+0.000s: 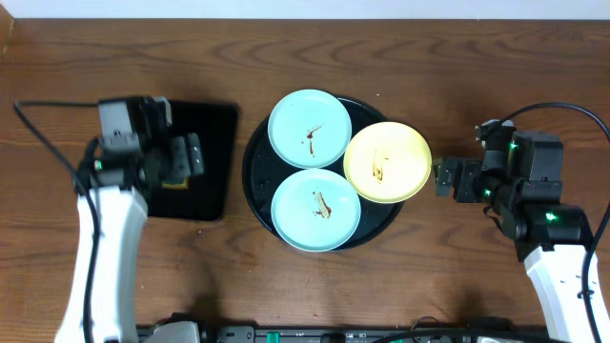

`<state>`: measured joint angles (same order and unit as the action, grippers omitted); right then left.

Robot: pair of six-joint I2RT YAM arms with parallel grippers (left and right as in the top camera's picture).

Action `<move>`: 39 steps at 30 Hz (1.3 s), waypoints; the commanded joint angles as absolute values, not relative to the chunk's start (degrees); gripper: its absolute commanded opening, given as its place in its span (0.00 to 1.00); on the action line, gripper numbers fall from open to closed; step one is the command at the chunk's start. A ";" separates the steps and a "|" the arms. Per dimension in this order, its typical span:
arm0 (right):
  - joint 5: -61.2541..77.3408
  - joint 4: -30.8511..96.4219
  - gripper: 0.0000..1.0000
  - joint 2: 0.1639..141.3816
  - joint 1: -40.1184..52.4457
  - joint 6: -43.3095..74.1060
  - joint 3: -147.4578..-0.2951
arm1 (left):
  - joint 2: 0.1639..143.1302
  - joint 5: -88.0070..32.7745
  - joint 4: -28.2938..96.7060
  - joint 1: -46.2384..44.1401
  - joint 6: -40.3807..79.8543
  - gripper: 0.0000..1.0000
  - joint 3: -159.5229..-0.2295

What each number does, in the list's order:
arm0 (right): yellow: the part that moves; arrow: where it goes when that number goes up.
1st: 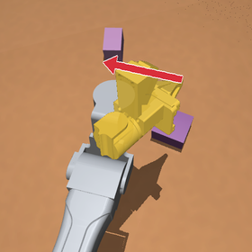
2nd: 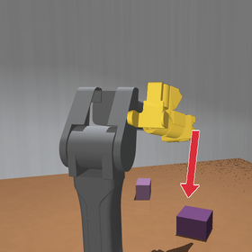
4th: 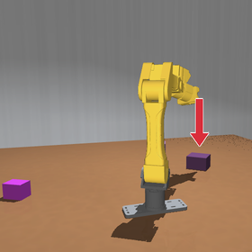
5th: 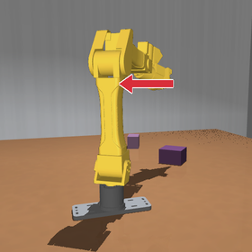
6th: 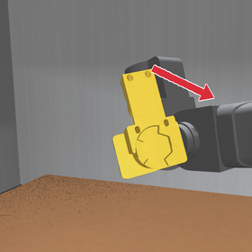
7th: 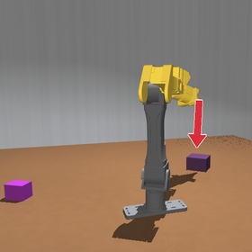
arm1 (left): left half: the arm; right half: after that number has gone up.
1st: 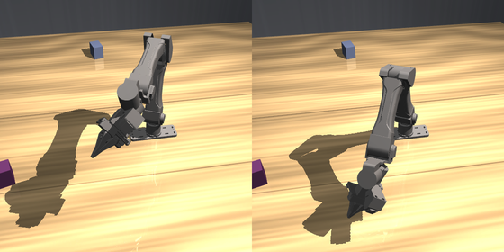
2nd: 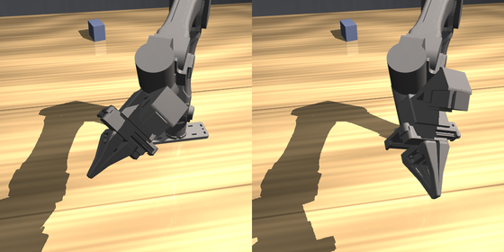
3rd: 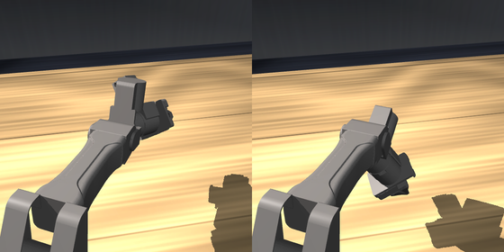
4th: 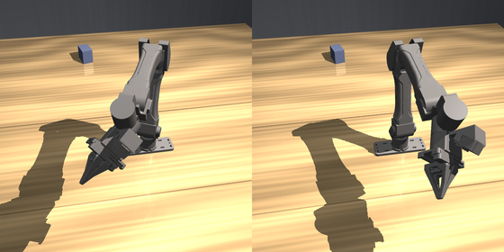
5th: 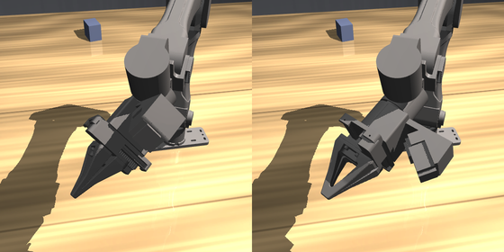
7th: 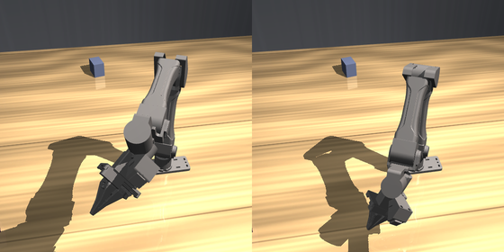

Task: Clean dirty plates on tray and stack at the side
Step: 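Move the left gripper over the black tray and lower onto the sponge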

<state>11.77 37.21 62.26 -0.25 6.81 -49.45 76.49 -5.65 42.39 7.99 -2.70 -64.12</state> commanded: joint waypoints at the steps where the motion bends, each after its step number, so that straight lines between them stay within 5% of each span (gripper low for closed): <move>1: 12.29 37.08 0.99 62.22 -0.34 7.27 -50.65 | 82.94 -6.63 42.81 11.05 -6.94 0.90 -69.12; 18: 12.29 37.12 0.99 62.22 -0.34 7.25 -50.63 | 103.81 -9.78 38.41 13.23 -15.81 0.79 -71.22; 39: 12.29 37.28 0.99 62.22 -0.34 7.25 -50.63 | 108.53 -4.89 36.07 13.21 -15.57 0.70 -68.45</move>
<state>11.99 37.30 62.26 -0.25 6.81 -49.45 107.00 -5.61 36.16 13.04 -15.14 -69.67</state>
